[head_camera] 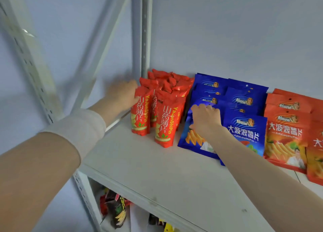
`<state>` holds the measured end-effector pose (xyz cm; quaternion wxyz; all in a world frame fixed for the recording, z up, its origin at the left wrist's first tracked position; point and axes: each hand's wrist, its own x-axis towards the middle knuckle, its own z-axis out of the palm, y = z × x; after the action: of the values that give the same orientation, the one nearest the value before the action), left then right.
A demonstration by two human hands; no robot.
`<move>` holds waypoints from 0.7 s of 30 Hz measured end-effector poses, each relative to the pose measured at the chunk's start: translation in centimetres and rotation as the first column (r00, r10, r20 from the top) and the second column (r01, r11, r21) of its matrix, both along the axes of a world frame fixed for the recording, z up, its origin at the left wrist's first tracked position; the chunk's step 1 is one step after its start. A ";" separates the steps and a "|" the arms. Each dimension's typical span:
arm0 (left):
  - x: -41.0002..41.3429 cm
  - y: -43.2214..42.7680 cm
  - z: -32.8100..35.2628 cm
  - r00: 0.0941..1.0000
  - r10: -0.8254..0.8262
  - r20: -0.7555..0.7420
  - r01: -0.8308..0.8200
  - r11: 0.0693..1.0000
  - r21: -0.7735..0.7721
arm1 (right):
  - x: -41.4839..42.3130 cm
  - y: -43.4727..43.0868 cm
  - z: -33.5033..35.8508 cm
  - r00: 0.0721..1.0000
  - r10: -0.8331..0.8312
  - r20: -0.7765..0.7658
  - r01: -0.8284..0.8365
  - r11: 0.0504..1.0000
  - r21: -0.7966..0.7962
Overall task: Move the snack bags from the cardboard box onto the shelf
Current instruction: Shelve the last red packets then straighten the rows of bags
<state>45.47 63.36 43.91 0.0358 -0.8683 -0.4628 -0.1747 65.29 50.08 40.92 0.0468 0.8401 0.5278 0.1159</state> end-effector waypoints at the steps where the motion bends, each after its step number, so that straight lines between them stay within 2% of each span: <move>1: -0.5 0.7 -1.0 0.996 0.020 0.086 -0.013 0.996 -0.089 | -0.3 0.2 -0.7 0.996 -0.012 -0.088 0.011 1.000 -0.010; 2: -0.8 1.5 -2.0 0.984 0.043 0.175 -0.013 0.985 -0.169 | -0.5 0.5 -1.4 0.977 -0.026 -0.209 0.026 1.000 -0.001; 4: -1.0 3.1 -3.9 0.935 0.090 0.343 0.016 0.955 -0.296 | -1.1 1.2 -2.9 0.877 -0.036 -0.480 0.072 0.996 0.057; 7: -0.4 5.0 -6.5 0.801 0.151 0.579 0.119 0.908 -0.402 | -2.3 2.4 -5.6 0.735 -0.016 -0.678 0.169 0.973 0.160; 10: 1.0 6.5 -8.8 0.660 0.191 0.726 0.254 0.853 -0.455 | -3.4 3.9 -8.6 0.649 0.055 -0.759 0.309 0.893 0.329; 14: 2.3 7.7 -11.4 0.565 0.155 0.810 0.386 0.818 -0.426 | -3.2 5.5 -11.5 0.598 0.175 -0.782 0.400 0.781 0.480; 17: 2.4 8.4 -12.5 0.545 0.104 0.832 0.456 0.796 -0.398 | -2.7 5.8 -12.7 0.572 0.289 -0.768 0.394 0.724 0.566; 21: 2.2 9.1 -13.3 0.567 0.080 0.820 0.461 0.794 -0.397 | -1.8 6.1 -13.1 0.543 0.330 -0.772 0.412 0.696 0.588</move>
<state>47.70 72.41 30.61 -0.4593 -0.7080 -0.3548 -0.4023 63.50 56.19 27.79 -0.5387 0.7489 0.3711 -0.1058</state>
